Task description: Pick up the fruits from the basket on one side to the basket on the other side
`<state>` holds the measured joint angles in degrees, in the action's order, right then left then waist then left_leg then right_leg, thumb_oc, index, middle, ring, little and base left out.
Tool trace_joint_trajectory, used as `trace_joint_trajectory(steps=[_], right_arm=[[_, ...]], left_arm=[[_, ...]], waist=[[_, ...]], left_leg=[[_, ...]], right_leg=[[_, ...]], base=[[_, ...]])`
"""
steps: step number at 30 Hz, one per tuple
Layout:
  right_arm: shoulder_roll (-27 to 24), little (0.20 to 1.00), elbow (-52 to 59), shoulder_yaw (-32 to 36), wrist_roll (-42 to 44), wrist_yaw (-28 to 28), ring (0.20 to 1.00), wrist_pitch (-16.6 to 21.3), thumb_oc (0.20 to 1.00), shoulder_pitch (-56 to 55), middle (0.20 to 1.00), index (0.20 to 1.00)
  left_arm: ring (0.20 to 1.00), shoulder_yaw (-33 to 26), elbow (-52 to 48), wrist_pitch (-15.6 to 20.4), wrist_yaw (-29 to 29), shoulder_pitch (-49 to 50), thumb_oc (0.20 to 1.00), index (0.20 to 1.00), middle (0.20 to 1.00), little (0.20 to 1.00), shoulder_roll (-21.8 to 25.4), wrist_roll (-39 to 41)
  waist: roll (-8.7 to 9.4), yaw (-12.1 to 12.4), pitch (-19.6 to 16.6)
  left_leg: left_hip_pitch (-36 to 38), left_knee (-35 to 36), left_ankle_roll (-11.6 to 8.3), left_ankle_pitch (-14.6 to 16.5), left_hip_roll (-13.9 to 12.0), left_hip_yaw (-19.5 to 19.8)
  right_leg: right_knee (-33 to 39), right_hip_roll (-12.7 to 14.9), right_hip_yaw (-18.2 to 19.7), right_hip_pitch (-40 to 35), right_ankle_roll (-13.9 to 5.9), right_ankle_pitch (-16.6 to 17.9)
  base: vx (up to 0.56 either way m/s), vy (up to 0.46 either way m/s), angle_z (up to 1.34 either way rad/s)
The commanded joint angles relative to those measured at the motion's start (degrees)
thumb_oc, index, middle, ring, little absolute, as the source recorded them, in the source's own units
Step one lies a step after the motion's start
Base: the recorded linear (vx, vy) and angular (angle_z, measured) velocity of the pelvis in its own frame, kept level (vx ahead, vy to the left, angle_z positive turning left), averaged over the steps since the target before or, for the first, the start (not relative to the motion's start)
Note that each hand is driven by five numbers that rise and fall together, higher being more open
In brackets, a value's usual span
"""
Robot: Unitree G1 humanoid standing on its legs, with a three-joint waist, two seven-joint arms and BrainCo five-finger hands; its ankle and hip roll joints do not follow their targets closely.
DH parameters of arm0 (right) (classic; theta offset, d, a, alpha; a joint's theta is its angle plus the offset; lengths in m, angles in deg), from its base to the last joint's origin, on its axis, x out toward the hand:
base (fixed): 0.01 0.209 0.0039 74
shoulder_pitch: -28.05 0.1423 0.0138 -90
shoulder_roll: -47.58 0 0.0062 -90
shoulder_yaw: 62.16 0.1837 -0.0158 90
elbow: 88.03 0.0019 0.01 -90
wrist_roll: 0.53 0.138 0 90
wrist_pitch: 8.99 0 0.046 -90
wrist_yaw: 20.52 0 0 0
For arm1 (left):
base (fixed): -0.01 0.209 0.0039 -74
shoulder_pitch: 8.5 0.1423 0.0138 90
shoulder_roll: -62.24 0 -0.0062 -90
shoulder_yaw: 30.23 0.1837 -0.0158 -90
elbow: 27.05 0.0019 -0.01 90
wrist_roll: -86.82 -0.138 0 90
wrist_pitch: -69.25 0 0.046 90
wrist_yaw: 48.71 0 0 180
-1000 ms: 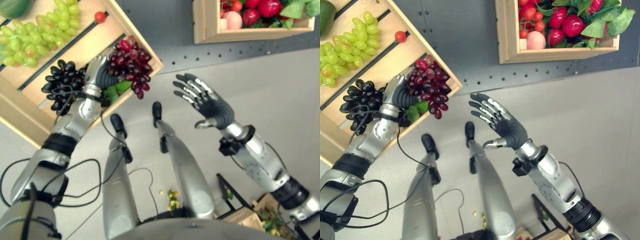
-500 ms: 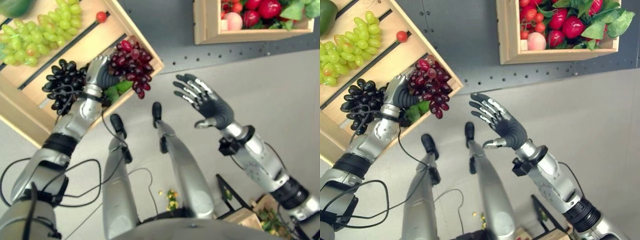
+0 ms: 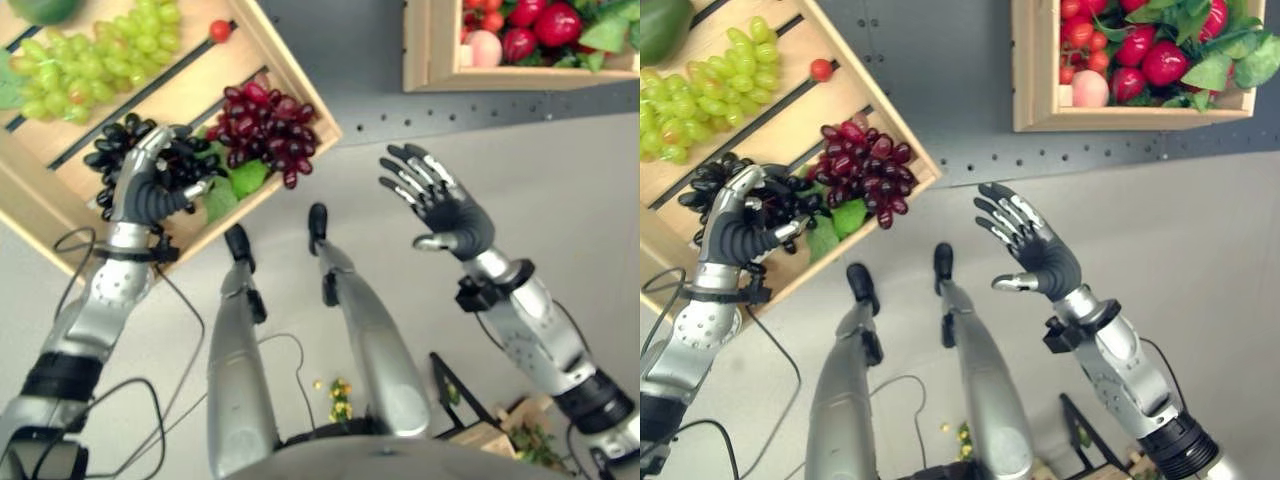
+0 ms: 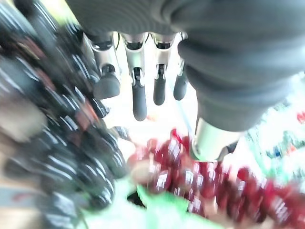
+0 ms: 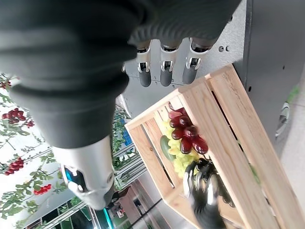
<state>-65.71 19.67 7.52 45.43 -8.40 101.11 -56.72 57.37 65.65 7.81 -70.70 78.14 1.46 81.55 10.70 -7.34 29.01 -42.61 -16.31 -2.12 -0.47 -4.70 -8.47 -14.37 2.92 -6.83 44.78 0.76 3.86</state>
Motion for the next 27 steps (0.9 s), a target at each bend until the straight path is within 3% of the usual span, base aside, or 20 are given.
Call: trace_joint_trajectory(steps=[1,15,16,17,18,27], right_arm=[[-0.6,1.0,6.49,2.15,-0.9,1.01,1.0,3.32,1.0,-1.18,1.0,1.0],[0.17,1.0,6.37,2.51,-2.37,0.13,1.0,3.23,1.0,-0.83,1.0,1.0],[0.24,1.0,6.32,2.63,-2.52,0.02,1.0,3.28,1.0,-0.79,1.0,1.0],[0.22,1.0,6.25,2.55,-2.73,-0.23,1.0,3.32,1.0,-0.66,1.0,1.0],[0.3,1.0,6.22,2.54,-2.86,-0.32,1.0,3.32,1.0,-0.52,1.0,1.0],[0.44,1.0,5.63,2.18,-3.25,-1.1,1.0,3.35,1.0,0.51,1.0,1.0]], left_arm=[[0.2,-1.7,-5.92,4.46,0.1,4.45,0.2,0.2,0.2,0.2,-2.0,2.78],[0.2,-2.99,-7.61,4.42,-0.03,6.83,0.2,0.2,0.2,0.2,-4.37,3.24],[0.413,-2.99,-7.71,4.45,-0.04,6.85,0.413,0.413,0.413,0.413,-4.42,3.14],[0.853,-2.91,-7.76,4.36,-0.41,6.64,0.853,0.853,0.853,0.853,-4.33,2.68],[1.0,-2.86,-7.73,4.22,-0.57,6.46,1.0,1.0,1.0,1.0,-4.22,2.41],[1.0,-2.61,-8.14,2.11,-5.2,3.55,1.0,1.0,1.0,1.0,-2.18,-7.01]], waist=[[0.98,0.98,0.78],[0.62,2.42,0.78],[0.61,2.43,0.78],[0.6,2.42,0.78],[0.6,2.39,0.78],[0.71,1.92,0.78]], left_leg=[[1.6,0.0,-0.39,2.82,-0.06,0.73],[1.58,1.51,-0.52,1.84,0.24,1.58],[1.55,1.43,-0.52,1.86,0.27,1.58],[1.48,1.33,-0.5,1.92,0.29,1.54],[1.5,1.26,-0.48,1.96,0.29,1.51],[1.71,1.74,-0.59,1.78,0.19,1.44]], right_leg=[[-0.37,1.85,-0.55,-0.9,-7.18,-1.48],[0.09,2.27,-1.6,-1.2,-7.21,-1.59],[0.07,2.29,-1.63,-1.21,-7.18,-1.59],[0.01,2.31,-1.66,-1.15,-7.18,-1.61],[-0.03,2.33,-1.68,-1.19,-7.18,-1.64],[0.07,2.33,-1.43,-1.13,-7.17,-1.72]], base=[[0.0,0.0,0.1],[0.0,-0.002,0.05],[0.0,0.008,0.04],[0.0,0.011,0.03],[0.0,0.012,0.03],[0.0,0.0,0.0]])
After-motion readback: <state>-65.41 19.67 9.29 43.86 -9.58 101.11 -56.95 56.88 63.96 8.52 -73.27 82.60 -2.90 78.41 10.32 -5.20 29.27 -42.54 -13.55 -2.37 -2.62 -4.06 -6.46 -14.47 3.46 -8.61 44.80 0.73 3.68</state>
